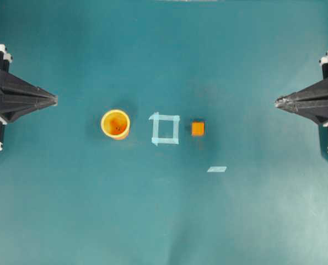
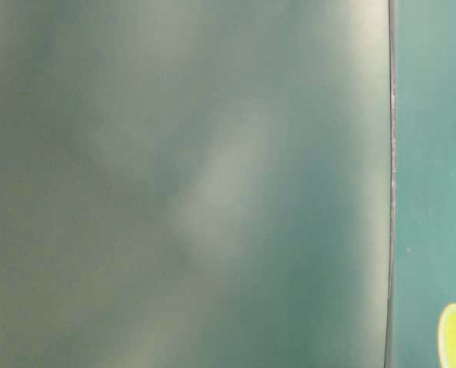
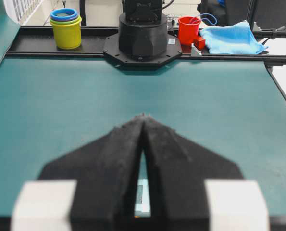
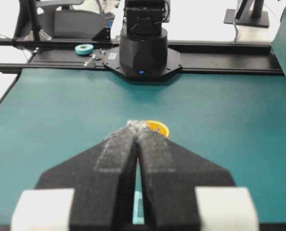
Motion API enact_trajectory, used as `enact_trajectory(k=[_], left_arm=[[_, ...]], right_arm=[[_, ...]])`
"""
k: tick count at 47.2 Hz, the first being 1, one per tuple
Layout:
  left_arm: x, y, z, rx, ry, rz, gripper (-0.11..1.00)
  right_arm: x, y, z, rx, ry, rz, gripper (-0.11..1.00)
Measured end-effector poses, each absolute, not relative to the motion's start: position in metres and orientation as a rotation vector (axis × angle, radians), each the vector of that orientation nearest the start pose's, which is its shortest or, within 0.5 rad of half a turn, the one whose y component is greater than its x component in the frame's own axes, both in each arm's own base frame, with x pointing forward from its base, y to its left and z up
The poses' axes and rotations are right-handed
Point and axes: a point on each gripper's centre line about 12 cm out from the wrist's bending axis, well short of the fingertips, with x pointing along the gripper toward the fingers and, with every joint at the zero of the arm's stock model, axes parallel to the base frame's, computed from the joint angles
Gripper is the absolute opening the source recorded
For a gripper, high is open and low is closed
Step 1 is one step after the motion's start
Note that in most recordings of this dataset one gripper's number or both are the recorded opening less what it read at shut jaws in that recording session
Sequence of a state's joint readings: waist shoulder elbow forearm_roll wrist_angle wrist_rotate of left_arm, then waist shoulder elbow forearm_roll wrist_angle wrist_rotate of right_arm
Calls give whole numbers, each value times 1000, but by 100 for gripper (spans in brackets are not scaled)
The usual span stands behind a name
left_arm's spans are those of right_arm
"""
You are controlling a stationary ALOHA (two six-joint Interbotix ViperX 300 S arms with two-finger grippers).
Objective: Move the cup to the right with left arm.
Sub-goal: 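Open the left gripper wide while holding position, then move the open left gripper right toward the orange cup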
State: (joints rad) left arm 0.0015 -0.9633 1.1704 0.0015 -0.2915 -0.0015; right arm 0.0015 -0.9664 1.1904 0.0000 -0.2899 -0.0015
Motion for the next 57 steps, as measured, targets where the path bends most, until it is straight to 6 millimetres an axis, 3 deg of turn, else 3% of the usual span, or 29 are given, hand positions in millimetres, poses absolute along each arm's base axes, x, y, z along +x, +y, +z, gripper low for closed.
enact_trajectory(k=[26, 33, 42, 46, 57], left_arm=[[199, 0, 282, 18, 29, -2, 4], [199, 0, 281, 18, 35, -2, 21], [199, 0, 274, 20, 54, -1, 58], [199, 0, 271, 18, 61, -2, 68], [203, 0, 254, 21, 106, -2, 70]], right_arm=[[206, 0, 302, 2, -15, 2, -1], [206, 0, 302, 5, -14, 2, -1], [206, 0, 302, 0, -11, 2, -1], [206, 0, 301, 6, -9, 1, -1], [206, 0, 301, 3, -8, 1, -1]])
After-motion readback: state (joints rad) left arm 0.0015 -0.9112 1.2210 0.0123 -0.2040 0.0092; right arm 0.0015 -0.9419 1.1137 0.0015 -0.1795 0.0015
